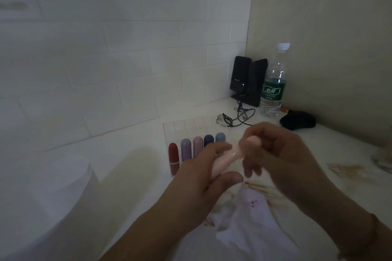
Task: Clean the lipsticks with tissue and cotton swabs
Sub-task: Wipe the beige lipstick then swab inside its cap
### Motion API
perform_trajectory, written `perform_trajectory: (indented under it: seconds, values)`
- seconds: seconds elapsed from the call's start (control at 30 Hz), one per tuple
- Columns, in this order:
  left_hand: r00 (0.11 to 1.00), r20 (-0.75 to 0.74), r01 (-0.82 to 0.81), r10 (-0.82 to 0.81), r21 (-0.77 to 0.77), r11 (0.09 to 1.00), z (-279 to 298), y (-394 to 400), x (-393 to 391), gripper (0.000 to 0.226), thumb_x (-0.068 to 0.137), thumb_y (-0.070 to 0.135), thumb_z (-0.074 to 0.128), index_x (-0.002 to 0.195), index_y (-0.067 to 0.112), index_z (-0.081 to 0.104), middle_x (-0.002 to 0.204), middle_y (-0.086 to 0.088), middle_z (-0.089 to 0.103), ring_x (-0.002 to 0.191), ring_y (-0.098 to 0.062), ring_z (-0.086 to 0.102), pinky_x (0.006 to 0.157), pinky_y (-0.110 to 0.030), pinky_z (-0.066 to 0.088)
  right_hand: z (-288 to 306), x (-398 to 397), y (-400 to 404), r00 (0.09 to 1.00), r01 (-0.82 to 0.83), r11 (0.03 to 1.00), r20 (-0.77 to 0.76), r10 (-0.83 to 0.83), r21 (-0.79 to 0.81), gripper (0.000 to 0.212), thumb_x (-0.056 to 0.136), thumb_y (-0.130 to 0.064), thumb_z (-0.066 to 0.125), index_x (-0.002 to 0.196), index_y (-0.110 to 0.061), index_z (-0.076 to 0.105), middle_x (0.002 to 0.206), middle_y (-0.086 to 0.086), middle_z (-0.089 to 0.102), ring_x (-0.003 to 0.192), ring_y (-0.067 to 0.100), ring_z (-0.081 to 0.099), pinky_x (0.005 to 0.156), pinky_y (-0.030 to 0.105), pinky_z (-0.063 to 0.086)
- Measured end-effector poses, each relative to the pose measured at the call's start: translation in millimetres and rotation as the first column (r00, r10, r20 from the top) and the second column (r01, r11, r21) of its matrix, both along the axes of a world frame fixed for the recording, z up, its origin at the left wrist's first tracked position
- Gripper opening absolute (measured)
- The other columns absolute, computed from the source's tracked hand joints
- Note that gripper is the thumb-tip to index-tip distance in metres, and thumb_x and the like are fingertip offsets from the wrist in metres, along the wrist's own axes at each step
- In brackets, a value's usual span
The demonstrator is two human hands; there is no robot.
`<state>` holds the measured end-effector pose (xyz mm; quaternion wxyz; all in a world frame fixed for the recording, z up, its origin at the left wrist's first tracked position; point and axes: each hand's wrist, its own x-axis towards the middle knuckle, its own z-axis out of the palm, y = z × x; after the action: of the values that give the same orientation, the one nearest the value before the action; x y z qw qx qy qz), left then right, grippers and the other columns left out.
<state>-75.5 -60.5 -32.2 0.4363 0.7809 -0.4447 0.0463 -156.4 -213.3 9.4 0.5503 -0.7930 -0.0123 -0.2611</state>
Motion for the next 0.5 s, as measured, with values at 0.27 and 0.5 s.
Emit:
perform_trajectory:
  seconds: [0.27,0.5]
  values:
    - [0.878,-0.466,-0.05,-0.107,-0.312,0.949,8.1,-3.8,-3.5,0.035,0.067,0.054,0.062,0.1,0.051,0.05,0.077,0.012,0.056,0.073,-0.011,0.051,0.104,-0.065,0.032,-16.5,14.3,-54.9,0.958,0.242,0.956,-0.116,-0.263,-0.165,0.025,0.083,-0.025,0.072,0.101,-0.033,0.058,0.086,-0.007,0.073,0.08,0.008,0.067,0.065,0.026,0.045]
    - [0.159,-0.6,0.004,-0.784,-0.794,0.608,13.2,2.3,-3.1,0.033,0.093,0.028,0.035,0.097,0.006,0.059,0.071,-0.004,0.042,0.062,-0.017,0.022,0.061,-0.032,0.022,-40.1,24.1,-59.8,0.94,0.185,0.815,-0.144,-0.31,-0.549,0.024,0.082,-0.027,0.07,0.097,-0.044,0.062,0.102,-0.023,0.059,0.098,0.002,0.052,0.077,0.024,0.038]
